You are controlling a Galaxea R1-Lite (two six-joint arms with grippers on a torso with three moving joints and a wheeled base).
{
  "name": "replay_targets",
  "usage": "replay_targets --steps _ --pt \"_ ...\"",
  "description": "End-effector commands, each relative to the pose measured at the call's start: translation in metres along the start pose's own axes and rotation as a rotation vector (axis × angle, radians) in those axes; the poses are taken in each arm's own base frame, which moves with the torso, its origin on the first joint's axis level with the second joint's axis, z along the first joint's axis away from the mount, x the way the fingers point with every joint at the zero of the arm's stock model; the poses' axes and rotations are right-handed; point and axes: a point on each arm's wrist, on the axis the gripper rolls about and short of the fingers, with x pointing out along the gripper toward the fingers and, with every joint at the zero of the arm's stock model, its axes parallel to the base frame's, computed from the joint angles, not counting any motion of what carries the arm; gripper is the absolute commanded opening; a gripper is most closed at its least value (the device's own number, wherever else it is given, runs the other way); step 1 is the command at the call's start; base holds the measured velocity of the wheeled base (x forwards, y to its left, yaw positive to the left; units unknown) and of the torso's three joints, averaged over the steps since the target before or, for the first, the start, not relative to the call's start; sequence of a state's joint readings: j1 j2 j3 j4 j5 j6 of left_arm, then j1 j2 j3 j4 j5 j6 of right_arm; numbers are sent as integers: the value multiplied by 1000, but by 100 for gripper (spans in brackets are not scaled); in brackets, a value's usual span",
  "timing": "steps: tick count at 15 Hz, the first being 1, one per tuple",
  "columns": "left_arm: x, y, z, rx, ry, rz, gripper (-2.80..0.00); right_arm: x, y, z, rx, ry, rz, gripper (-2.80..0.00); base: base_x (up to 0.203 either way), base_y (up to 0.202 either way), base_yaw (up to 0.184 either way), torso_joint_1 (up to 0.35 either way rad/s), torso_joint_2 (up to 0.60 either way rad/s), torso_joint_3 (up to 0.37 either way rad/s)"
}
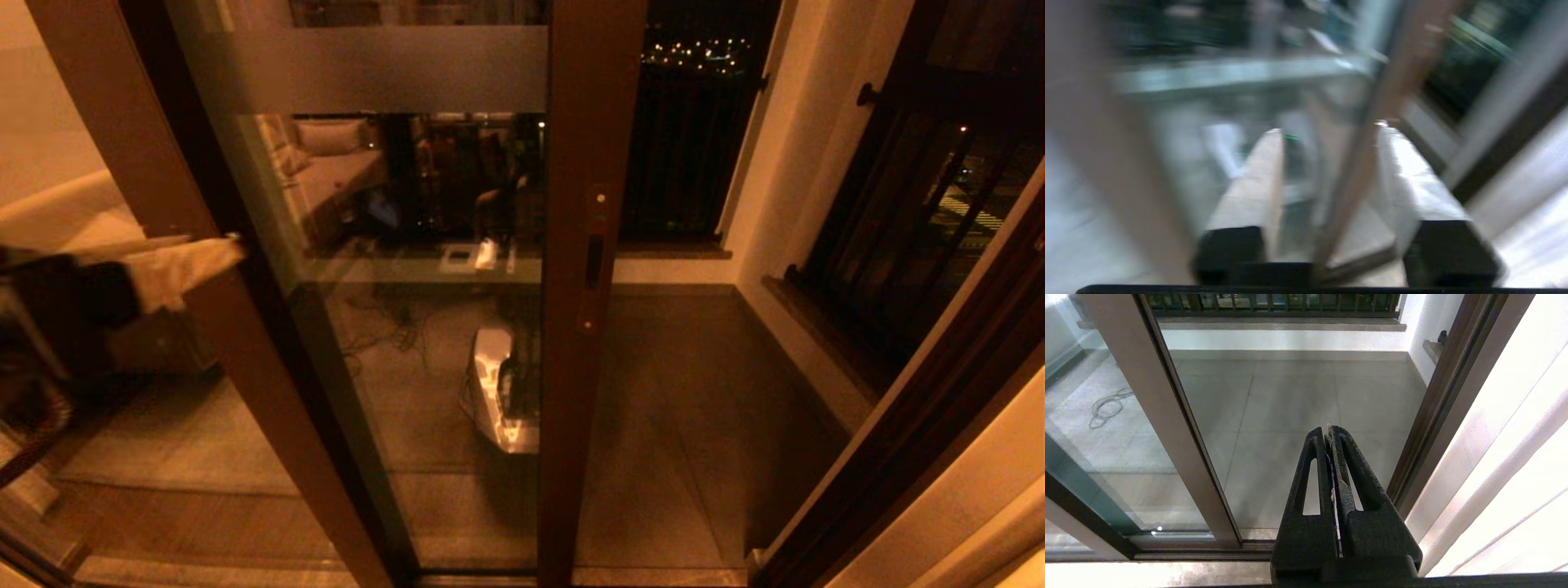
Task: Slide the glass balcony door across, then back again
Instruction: Close the slid door
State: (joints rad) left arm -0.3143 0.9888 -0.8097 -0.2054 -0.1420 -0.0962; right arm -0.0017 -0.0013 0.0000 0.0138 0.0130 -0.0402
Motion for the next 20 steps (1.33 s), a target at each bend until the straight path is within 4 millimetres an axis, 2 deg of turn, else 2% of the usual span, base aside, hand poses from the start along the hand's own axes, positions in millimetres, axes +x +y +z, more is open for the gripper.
replay_targets --steps 1,3,4,6,8,11,12,15,17,18,20 --pt "-79 -5 1 26 -157 128 -280 0 0 0 -1 1 1 -280 0 0 0 0 0 0" --pt "-122 -16 -17 33 -172 245 -280 0 0 0 -1 1 1 -280 0 0 0 0 0 0" --pt "-137 -22 -30 32 -164 288 -280 0 0 0 -1 1 1 -280 0 0 0 0 0 0" --pt "-151 -27 -63 51 -117 349 -280 0 0 0 -1 1 1 -280 0 0 0 0 0 0" --pt "-149 -22 -104 109 -16 375 -280 0 0 0 -1 1 1 -280 0 0 0 0 0 0" --pt "-134 -10 -140 157 6 369 -280 0 0 0 0 1 1 -280 0 0 0 0 0 0" --pt "-131 -9 -146 159 15 305 -280 0 0 0 -1 1 1 -280 0 0 0 0 0 0" --pt "-135 -14 -141 118 19 149 -280 0 0 0 0 1 0 -280 0 0 0 0 0 0" --pt "-148 -18 -167 129 2 135 -280 0 0 0 -1 1 0 -280 0 0 0 0 0 0" --pt "-153 -18 -182 126 -16 165 -280 0 0 0 0 1 1 -280 0 0 0 0 0 0" --pt "-152 -10 -210 29 16 346 -280 0 0 0 0 1 1 -280 0 0 0 0 0 0"
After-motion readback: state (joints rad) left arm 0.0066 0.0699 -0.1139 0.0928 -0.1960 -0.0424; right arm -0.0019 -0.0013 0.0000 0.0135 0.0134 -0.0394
